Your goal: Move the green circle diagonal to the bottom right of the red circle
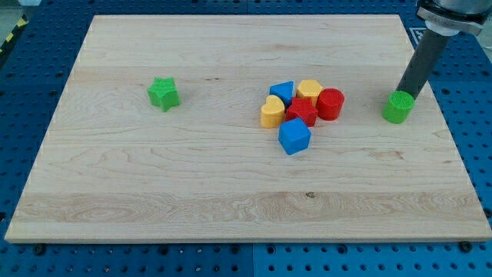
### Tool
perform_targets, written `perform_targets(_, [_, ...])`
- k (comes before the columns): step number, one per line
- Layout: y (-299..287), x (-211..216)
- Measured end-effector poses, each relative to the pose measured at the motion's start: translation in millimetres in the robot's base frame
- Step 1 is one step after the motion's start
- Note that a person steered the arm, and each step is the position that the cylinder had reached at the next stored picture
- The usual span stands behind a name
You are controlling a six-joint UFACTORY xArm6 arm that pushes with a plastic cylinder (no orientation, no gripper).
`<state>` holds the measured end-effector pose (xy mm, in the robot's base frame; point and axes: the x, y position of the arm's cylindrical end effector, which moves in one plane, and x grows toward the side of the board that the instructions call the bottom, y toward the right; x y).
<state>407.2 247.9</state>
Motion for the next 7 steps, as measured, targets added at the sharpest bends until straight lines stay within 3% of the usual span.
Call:
perform_targets(4, [2, 28])
perform_targets(5, [35, 28])
perform_targets(7, [-25, 43])
